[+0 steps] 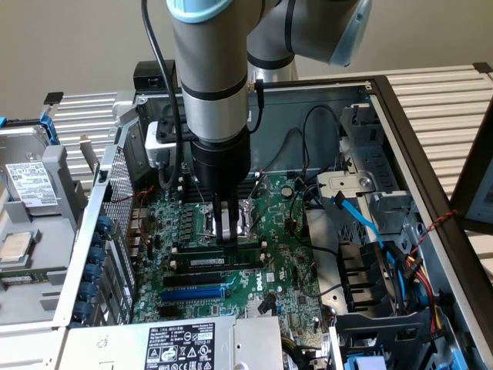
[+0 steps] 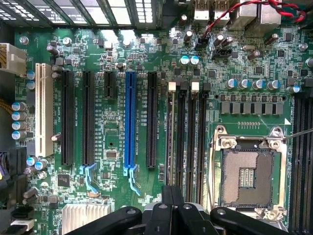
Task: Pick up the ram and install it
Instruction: 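Press down the ram until it locks into place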
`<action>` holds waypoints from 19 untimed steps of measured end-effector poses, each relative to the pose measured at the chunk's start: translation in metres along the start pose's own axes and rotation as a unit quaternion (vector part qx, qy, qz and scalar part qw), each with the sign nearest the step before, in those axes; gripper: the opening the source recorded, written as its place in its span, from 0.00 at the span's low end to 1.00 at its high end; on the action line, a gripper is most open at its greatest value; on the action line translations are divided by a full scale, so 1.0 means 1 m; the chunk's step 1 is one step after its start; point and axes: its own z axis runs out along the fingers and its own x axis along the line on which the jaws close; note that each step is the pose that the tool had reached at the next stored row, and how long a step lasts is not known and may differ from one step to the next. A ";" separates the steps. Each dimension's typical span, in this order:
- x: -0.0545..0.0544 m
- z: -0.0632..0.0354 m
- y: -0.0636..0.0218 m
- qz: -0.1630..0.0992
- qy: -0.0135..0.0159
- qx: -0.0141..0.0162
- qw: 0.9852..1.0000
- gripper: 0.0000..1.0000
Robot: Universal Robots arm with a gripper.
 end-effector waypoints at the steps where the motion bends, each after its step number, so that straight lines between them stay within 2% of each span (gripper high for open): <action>1: 0.000 -0.0013 0.0000 0.000 -0.002 0.000 1.000 0.11; 2: 0.000 -0.0043 0.0003 0.000 -0.003 0.001 1.000 0.11; 3: 0.000 -0.0087 0.0012 0.000 -0.002 0.000 1.000 0.11; 5: 0.000 -0.0151 0.0069 0.000 -0.002 0.000 1.000 0.11; 9: 0.001 -0.0158 0.0248 0.000 -0.002 0.000 1.000 0.11; 11: 0.001 -0.0151 0.0306 0.000 -0.002 0.000 1.000 0.11; 19: 0.001 -0.0083 0.0335 0.000 -0.002 0.000 1.000 0.11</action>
